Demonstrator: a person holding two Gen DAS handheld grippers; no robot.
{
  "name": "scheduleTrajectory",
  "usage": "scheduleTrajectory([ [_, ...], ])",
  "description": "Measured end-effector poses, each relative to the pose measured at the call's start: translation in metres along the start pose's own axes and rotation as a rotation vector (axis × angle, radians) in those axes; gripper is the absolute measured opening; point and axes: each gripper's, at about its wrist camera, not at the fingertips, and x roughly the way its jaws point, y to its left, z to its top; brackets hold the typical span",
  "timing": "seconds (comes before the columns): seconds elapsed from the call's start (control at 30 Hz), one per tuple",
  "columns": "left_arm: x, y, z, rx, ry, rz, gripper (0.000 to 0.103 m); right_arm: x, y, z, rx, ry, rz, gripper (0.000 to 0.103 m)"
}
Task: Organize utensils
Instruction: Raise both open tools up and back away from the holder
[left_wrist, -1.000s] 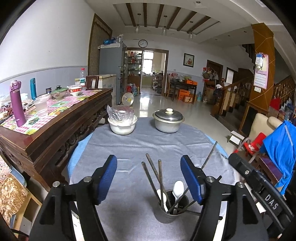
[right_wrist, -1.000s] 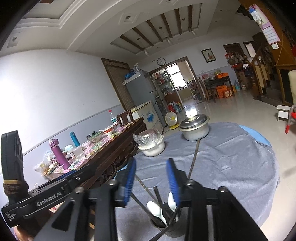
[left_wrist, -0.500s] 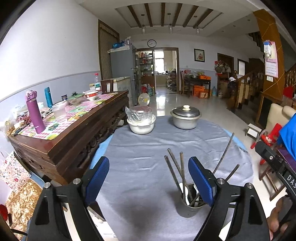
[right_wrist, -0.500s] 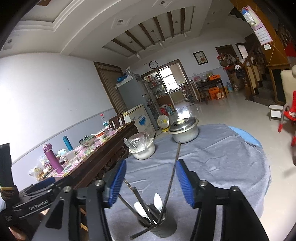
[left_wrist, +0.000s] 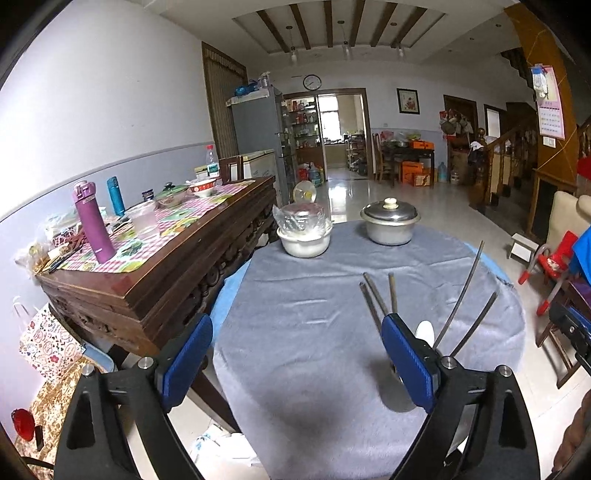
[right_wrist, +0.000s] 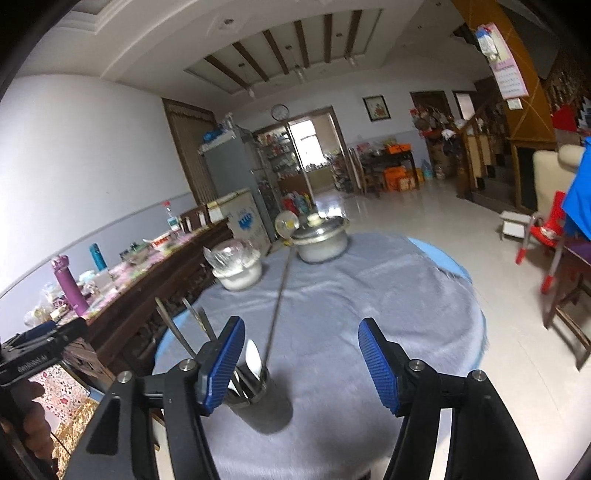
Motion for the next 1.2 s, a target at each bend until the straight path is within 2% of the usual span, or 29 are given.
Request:
scheduleTrajectory([
  [0.27,-0.003,0.004,-0.022,0.010,0.059,0.011,0.093,-0.020,0.000,-0.026,0.005,0.054,-0.010,0.067],
  [0.5,-0.009,0.000,-0.038,0.038,0.082,0.032,0.093,-0.029,0.029,-0.050,-0.029,0.104,0.047,0.067],
  [0.6,-0.010,0.001,-0.042,0.039,0.103,0.017,0.093,-0.033,0.041,-0.057,-0.054,0.108,0.055,0.068],
  [0.83,-0.012,0.004,-0.050,0.043,0.121,0.014,0.093,-0.041,0.059,-0.059,-0.079,0.087,0.037,0.068],
  [1.2,-0.013,0.006,-0.055,0.037,0.138,0.009,0.093,-0.035,0.063,-0.053,-0.057,0.106,0.014,0.068],
])
